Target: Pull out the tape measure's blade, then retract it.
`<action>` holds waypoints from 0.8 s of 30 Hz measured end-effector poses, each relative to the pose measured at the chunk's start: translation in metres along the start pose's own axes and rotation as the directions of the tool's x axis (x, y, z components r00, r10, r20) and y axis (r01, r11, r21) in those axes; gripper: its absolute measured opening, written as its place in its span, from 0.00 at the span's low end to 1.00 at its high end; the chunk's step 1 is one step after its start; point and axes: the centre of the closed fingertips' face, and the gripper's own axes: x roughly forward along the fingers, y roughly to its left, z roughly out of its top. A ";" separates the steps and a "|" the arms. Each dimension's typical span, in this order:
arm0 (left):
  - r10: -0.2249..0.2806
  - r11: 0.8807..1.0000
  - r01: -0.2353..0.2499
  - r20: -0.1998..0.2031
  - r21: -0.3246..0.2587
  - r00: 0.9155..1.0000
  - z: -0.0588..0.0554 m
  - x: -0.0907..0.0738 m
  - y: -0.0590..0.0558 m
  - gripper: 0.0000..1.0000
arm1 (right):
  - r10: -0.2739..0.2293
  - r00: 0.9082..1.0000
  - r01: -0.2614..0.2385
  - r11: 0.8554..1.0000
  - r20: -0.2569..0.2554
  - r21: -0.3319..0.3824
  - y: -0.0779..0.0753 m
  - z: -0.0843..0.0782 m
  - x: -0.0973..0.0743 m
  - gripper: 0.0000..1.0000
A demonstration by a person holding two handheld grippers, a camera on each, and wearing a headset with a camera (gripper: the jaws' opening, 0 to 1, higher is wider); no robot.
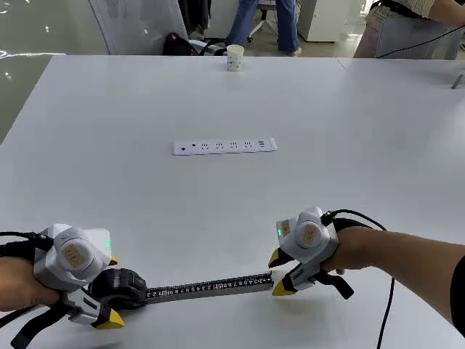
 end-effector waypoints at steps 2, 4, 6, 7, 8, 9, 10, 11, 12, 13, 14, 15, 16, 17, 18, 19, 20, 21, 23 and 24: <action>-0.003 1.000 0.003 -0.002 -0.004 1.000 0.001 -0.002 -0.001 0.70 | 0.001 1.000 -0.001 1.000 -0.001 0.007 0.000 0.000 0.000 0.33; -0.010 1.000 0.010 -0.003 -0.012 1.000 0.000 -0.003 -0.003 0.73 | -0.001 1.000 0.001 1.000 -0.004 0.010 0.000 0.001 0.000 0.37; -0.020 1.000 0.019 -0.001 -0.008 1.000 0.000 -0.004 -0.005 0.77 | 0.002 1.000 -0.002 1.000 -0.005 0.013 0.001 0.001 0.000 0.40; -0.025 1.000 0.025 0.004 -0.003 1.000 0.001 -0.004 -0.007 0.80 | 0.001 1.000 -0.001 1.000 -0.006 0.017 0.001 0.001 0.000 0.43; -0.033 0.999 0.033 0.007 0.000 0.999 0.001 -0.004 -0.009 0.82 | 0.002 1.000 -0.002 1.000 -0.010 0.021 0.001 0.001 0.000 0.45; -0.040 0.999 0.040 0.008 -0.002 0.999 0.001 -0.004 -0.011 0.83 | 0.003 1.000 -0.003 1.000 -0.010 0.022 0.001 0.001 0.000 0.46; -0.048 0.999 0.048 0.011 -0.001 0.999 0.001 -0.004 -0.012 0.83 | 0.003 1.000 -0.003 1.000 -0.010 0.025 0.001 0.001 0.000 0.47; -0.047 0.999 0.047 0.018 0.004 0.999 0.002 -0.004 -0.013 0.85 | 0.003 1.000 -0.003 0.999 -0.011 0.032 0.001 0.001 0.000 0.50; -0.046 0.999 0.046 0.018 0.002 0.999 0.002 -0.004 -0.012 0.87 | 0.001 1.000 -0.001 0.999 -0.010 0.045 0.001 0.001 0.000 0.56; -0.050 0.999 0.050 0.017 -0.008 0.999 0.002 -0.005 -0.013 0.88 | -0.001 1.000 0.002 0.998 -0.007 0.055 0.000 0.001 0.000 0.60; -0.052 0.999 0.053 0.017 -0.011 0.998 0.003 -0.005 -0.013 0.89 | 0.001 1.000 0.000 0.998 -0.008 0.056 0.001 0.001 0.000 0.62; -0.053 0.998 0.054 0.018 -0.015 0.998 0.002 -0.004 -0.014 0.92 | 0.000 1.000 0.000 0.998 -0.009 0.062 0.001 0.001 0.000 0.65; -0.052 0.998 0.053 0.017 -0.019 0.998 0.002 -0.004 -0.013 0.94 | 0.000 1.000 0.000 0.998 -0.011 0.065 0.001 0.000 0.000 0.68; -0.057 0.998 0.057 0.010 -0.031 0.998 0.001 -0.004 -0.014 0.97 | -0.005 1.000 0.006 0.997 -0.013 0.074 0.001 -0.001 0.000 0.71; -0.058 0.998 0.058 0.008 -0.037 0.998 0.001 -0.004 -0.013 0.99 | -0.010 1.000 0.012 0.996 -0.015 0.085 0.000 -0.002 0.001 0.77; -0.060 0.997 0.060 0.007 -0.040 0.998 0.000 -0.004 -0.014 0.99 | -0.020 1.000 0.022 0.995 -0.021 0.099 -0.002 -0.003 0.001 0.83; -0.062 0.997 0.062 0.006 -0.043 0.998 0.000 -0.004 -0.014 0.99 | -0.024 1.000 0.026 0.993 -0.016 0.118 -0.003 -0.003 0.002 0.89; -0.063 0.997 0.064 0.007 -0.049 0.998 -0.001 -0.004 -0.016 0.99 | -0.021 1.000 0.023 0.991 -0.010 0.135 -0.002 -0.003 0.001 0.94; -0.069 0.995 0.069 -0.001 -0.074 0.998 -0.003 -0.005 -0.017 0.99 | -0.020 1.000 0.020 0.989 0.005 0.146 -0.003 -0.001 0.001 0.99; -0.067 0.995 0.067 -0.001 -0.079 0.998 -0.003 -0.005 -0.017 0.99 | -0.026 1.000 0.024 0.988 0.007 0.154 -0.004 -0.001 0.000 0.99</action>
